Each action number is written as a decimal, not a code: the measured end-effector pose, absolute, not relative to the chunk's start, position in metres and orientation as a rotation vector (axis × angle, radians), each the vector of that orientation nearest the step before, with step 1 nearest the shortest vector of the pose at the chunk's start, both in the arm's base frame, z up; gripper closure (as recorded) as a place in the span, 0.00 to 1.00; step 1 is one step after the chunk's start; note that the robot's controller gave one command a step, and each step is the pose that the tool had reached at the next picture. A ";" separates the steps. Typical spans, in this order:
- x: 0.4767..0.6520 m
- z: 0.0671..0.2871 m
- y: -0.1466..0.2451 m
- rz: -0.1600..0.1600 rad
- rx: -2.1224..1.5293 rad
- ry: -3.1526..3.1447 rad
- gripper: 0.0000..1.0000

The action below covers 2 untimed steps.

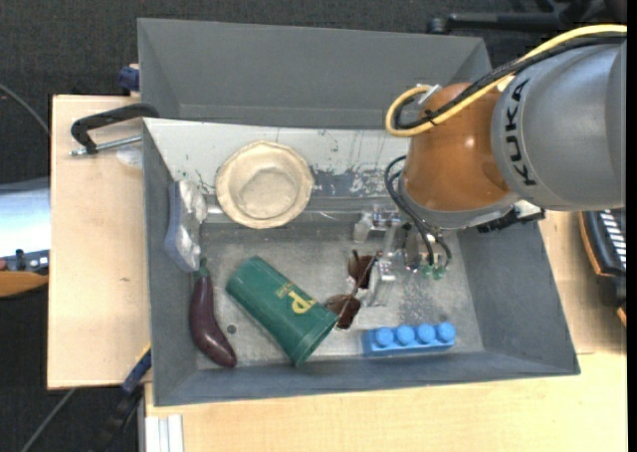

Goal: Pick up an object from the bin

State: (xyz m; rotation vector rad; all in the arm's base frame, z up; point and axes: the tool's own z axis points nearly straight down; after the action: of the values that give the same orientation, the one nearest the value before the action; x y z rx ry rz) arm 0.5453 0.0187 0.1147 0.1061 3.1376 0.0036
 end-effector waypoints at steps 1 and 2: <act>0.547 0.097 0.021 0.003 0.144 3.143 0.00; 0.533 0.071 0.038 0.006 -0.008 3.138 1.00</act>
Offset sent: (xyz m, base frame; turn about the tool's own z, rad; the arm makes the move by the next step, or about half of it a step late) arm -0.0130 0.0182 -0.0447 -0.0723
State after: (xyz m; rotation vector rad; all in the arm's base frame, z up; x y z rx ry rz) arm 0.5330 0.0378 0.0708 -0.0077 3.1383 0.0057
